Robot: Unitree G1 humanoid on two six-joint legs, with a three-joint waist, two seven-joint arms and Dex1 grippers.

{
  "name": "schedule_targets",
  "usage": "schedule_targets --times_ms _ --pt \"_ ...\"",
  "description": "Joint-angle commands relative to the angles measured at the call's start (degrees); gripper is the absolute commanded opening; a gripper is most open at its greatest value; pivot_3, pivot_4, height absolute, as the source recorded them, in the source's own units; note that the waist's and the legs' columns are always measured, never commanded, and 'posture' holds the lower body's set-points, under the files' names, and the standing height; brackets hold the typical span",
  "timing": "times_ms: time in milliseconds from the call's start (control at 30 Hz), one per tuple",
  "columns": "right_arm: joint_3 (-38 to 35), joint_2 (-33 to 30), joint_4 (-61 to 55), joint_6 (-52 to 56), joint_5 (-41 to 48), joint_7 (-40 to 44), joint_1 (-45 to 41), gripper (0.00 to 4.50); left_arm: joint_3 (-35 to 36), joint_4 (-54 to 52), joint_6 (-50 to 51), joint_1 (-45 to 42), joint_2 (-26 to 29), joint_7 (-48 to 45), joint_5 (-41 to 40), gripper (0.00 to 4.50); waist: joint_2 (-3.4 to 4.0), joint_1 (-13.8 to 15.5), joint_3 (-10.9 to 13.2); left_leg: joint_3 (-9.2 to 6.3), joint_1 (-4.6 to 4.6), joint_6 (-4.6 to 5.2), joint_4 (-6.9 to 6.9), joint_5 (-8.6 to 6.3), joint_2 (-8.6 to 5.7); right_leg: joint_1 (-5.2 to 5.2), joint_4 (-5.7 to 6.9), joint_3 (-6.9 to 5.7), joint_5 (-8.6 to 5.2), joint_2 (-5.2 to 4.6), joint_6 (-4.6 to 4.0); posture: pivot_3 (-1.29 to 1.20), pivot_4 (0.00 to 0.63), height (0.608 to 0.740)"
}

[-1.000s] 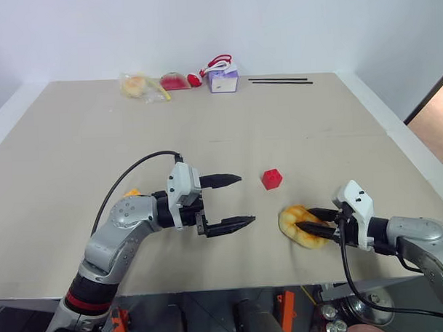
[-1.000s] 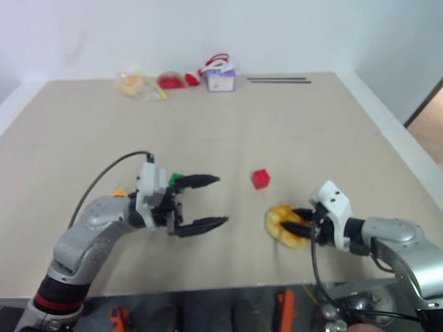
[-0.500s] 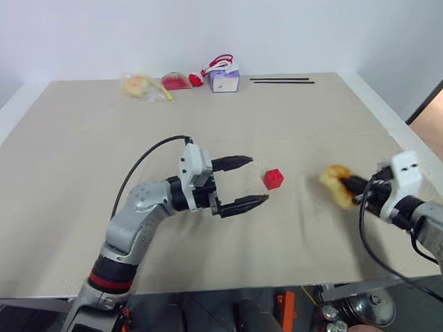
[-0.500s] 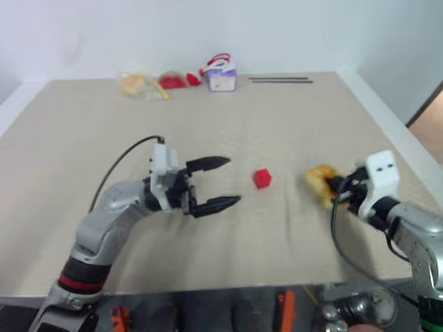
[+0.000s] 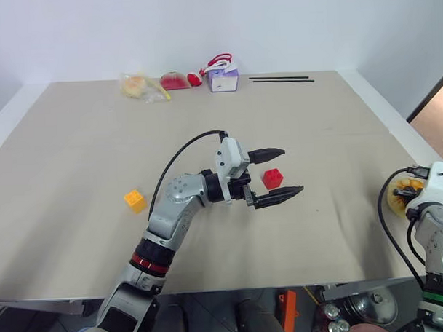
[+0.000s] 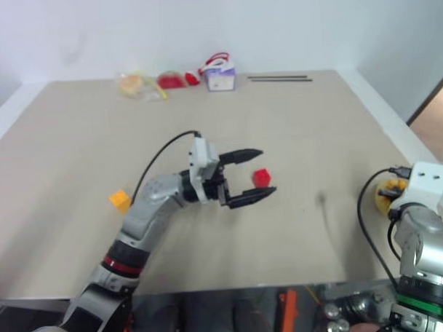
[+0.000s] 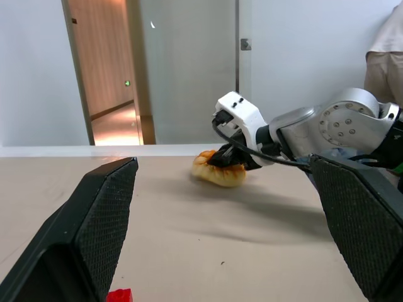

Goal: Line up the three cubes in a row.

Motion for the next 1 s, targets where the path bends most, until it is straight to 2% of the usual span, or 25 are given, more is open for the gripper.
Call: schedule_targets --times_ms 33,200,367,567,800,1000 --pt "-2.37 -0.25 -0.81 -5.29 -0.27 0.80 0.01 2.72 0.09 -1.78 -0.95 0.50 -0.35 0.09 -0.04 4.50 0.01 -0.01 0.00 0.02 0.01 0.00 0.00 0.00 0.00 0.00 0.00 0.02 0.00 0.00 0.00 0.00 0.150 0.740" --pt "-2.24 -0.38 -1.30 -9.79 0.43 2.85 0.00 4.46 0.69 -2.78 -0.55 1.62 0.61 0.74 0.06 4.50 0.02 -0.01 -0.01 0.01 0.03 0.01 0.00 0.01 0.00 0.01 0.01 0.02 0.00 0.01 -0.02 0.00 0.150 0.740" --pt "0.42 0.93 -5.10 -14.15 4.37 9.74 -1.16 4.49 2.48 -4.25 0.34 2.71 2.61 3.05 0.10 4.50 0.03 -0.07 -0.01 0.02 0.04 0.02 0.02 0.01 0.00 0.02 0.00 0.04 0.00 0.02 -0.03 0.00 0.150 0.740" --pt "8.33 4.23 -14.87 -11.31 12.38 20.36 -0.24 4.49 5.75 -7.96 2.03 7.32 8.66 3.41 -0.95 4.50 0.06 -0.54 -0.01 -0.05 0.16 0.02 -0.12 0.01 0.19 0.02 0.02 0.04 0.06 0.24 -0.11 0.00 0.150 0.740" --pt "17.34 9.97 -19.76 -10.31 12.69 20.28 -0.74 4.49 7.14 -9.76 2.45 10.49 11.83 4.19 -0.91 4.50 0.05 -0.07 0.00 -0.09 0.03 0.02 -0.11 0.01 0.14 -0.01 0.01 0.03 -0.04 0.21 -0.22 0.00 0.150 0.740" --pt "22.99 15.01 -17.32 -11.77 8.69 16.85 -3.41 4.49 7.39 -10.38 2.65 10.74 11.68 5.41 -0.84 4.50 0.05 -0.01 0.00 -0.09 0.02 0.01 -0.11 0.01 0.15 -0.03 0.01 0.02 -0.04 0.22 -0.22 0.00 0.150 0.740"
